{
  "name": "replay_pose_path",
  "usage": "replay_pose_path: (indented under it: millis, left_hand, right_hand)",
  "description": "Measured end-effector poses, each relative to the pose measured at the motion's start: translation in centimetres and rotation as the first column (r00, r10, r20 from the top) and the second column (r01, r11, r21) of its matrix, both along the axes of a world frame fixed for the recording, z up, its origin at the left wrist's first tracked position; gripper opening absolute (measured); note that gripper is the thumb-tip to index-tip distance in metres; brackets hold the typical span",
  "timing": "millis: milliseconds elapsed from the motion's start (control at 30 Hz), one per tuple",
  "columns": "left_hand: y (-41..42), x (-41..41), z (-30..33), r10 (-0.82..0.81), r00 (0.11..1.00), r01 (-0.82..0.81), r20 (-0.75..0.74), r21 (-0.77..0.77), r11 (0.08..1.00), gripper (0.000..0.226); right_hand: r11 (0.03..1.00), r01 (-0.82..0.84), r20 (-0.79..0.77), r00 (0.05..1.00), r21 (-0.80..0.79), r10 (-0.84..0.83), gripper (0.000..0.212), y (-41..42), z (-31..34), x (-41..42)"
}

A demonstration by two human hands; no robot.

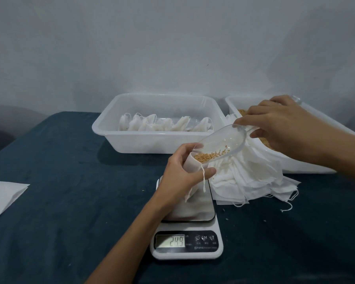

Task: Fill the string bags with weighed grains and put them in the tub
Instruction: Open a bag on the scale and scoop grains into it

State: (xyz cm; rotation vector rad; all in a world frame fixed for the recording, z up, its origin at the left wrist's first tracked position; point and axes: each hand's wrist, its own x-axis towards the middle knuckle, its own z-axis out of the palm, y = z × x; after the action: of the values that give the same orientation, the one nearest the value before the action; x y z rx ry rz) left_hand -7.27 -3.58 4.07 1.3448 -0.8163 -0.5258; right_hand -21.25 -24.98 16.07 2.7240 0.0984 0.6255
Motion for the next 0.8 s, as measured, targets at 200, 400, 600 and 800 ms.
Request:
replay_pose_path:
  millis: [200, 400, 600, 800]
  left_hand:
    - [0.6, 1.0, 0.8, -0.14, 0.953, 0.095, -0.269, -0.174, 0.98, 0.066]
    - [0.6, 1.0, 0.9, -0.012, 0.972, -0.018, -0.236, -0.124, 0.992, 0.061]
    - [0.2, 1.0, 1.1, 0.085, 0.945, -0.111, -0.315, -0.066, 0.992, 0.056]
    - [0.0, 1.3, 1.0, 0.103, 0.927, -0.14, -0.36, -0.078, 0.987, 0.07]
  right_hand:
    - [0.989, 0.055, -0.037, 0.998, 0.136, -0.05, 0.043, 0.0, -0.2, -0.3]
    - [0.98, 0.084, -0.064, 0.995, 0.178, -0.074, 0.041, 0.1, -0.3, -0.3]
    - [0.985, 0.076, -0.048, 0.996, 0.154, -0.069, 0.042, 0.5, -0.4, -0.3]
    - [0.983, 0.091, -0.058, 0.995, 0.16, -0.083, 0.042, 0.7, -0.2, -0.3]
